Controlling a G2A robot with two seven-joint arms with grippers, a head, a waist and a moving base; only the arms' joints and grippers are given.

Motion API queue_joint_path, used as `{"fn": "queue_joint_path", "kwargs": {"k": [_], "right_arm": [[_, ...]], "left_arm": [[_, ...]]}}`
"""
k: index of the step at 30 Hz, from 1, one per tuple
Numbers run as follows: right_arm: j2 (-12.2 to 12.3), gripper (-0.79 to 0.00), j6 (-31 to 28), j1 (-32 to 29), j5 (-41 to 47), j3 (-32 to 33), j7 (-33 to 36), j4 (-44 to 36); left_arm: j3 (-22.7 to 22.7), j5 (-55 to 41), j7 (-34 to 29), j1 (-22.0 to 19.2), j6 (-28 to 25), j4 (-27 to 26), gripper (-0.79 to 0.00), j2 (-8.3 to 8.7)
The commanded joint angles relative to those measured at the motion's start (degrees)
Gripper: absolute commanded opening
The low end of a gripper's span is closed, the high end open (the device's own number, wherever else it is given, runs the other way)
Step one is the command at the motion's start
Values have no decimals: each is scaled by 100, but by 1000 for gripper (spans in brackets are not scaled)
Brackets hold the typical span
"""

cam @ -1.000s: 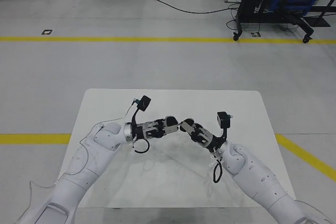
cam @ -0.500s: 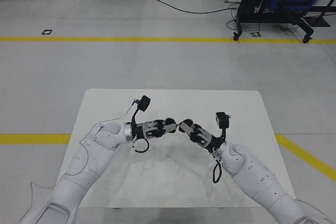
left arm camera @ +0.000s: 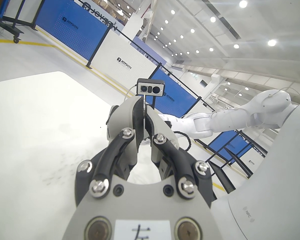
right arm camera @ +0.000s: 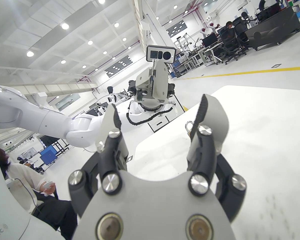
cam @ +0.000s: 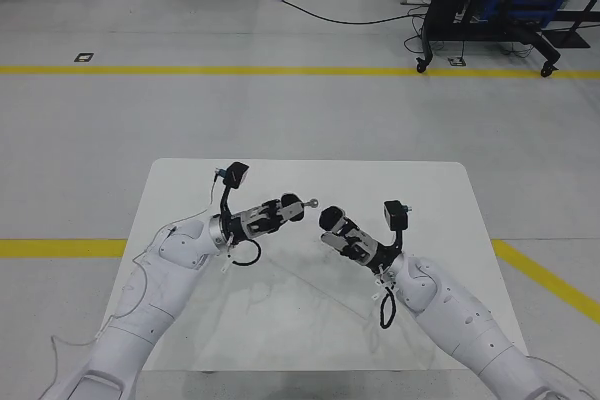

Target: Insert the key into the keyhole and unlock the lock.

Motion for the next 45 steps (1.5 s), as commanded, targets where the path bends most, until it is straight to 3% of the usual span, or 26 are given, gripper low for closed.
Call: {"fn": "queue_joint_path", "kwargs": {"k": [1,5,10,17,18,19,20,21,25,30,34,45], "right_arm": [[0,0,0,0,0,0,0,0],[0,0,0,0,0,0,0,0],[23,0,411,202,-569,-127,1247,71],[303,0,14,122,-698,553,2038,-9],[348,-55,0,43,-629,682,2041,-108],[390,-274,0,-53,-535,770,2059,-248],[433,-372,0,-147,-420,847,2091,-385],[474,-425,0,-227,-310,901,2152,-516],[609,-477,0,-389,150,982,2547,-811],[700,-499,0,-423,575,950,2896,-983],[738,-453,0,-391,865,866,3104,-982],[731,-453,0,-194,1130,648,3334,-763]], "left_arm": [[3,8,-4,-2,0,0,-785,0],[4,156,15,8,37,-99,-785,4],[-216,931,211,166,208,-419,-785,82],[-275,1198,-570,161,409,-705,-785,234],[-236,1258,-642,150,433,-772,-785,248],[-185,1302,-668,152,459,-836,-785,259],[-90,1379,-697,147,488,-923,-785,270],[-6,1461,-708,135,499,-986,-785,282],[263,1588,-730,46,522,-1027,-785,331],[381,1620,-681,-58,472,-950,-785,386],[401,1588,-642,-87,448,-907,-785,406],[544,1650,-595,-163,457,-913,-785,429]]}}
